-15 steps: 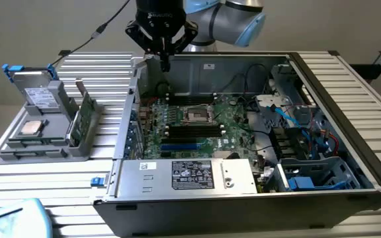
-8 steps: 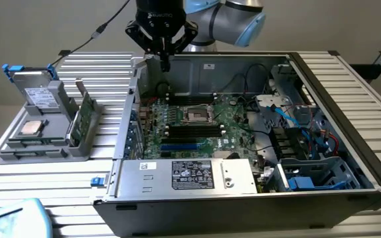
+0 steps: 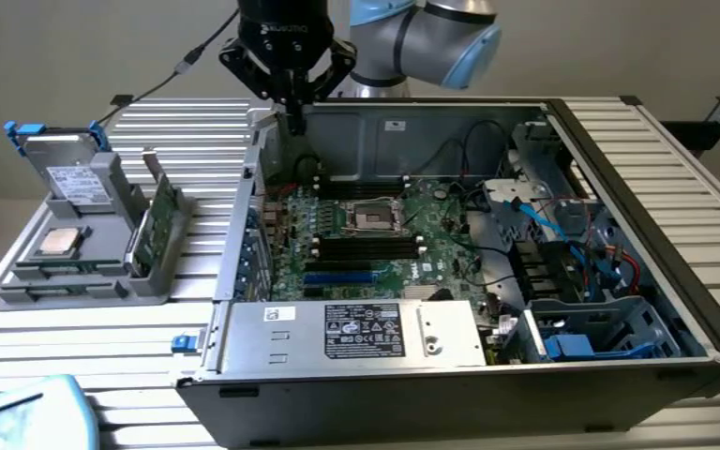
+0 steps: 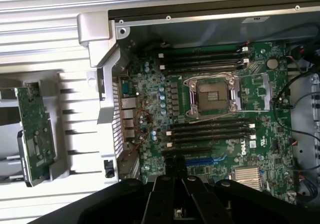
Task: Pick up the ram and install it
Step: 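Reach for the ram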
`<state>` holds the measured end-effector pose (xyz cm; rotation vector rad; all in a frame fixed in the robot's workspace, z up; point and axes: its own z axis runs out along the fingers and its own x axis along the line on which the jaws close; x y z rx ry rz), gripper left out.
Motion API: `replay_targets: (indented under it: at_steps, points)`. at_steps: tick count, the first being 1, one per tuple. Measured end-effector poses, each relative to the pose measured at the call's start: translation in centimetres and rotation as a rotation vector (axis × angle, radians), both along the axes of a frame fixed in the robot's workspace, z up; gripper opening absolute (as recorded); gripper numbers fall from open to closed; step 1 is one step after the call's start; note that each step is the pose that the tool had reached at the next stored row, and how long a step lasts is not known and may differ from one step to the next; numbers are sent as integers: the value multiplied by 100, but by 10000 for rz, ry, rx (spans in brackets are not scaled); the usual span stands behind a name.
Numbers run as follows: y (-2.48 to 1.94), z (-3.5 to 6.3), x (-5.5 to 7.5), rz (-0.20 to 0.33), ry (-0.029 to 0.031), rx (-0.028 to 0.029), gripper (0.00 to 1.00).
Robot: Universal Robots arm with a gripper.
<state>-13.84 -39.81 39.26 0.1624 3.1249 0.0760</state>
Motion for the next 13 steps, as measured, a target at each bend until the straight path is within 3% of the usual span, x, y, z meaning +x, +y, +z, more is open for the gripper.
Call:
replay_targets:
  at_steps: [4, 13]
  points:
    - [6, -3, -184, 1, 40, 23, 11]
    - [8, -24, -592, 9, 51, 36, 11]
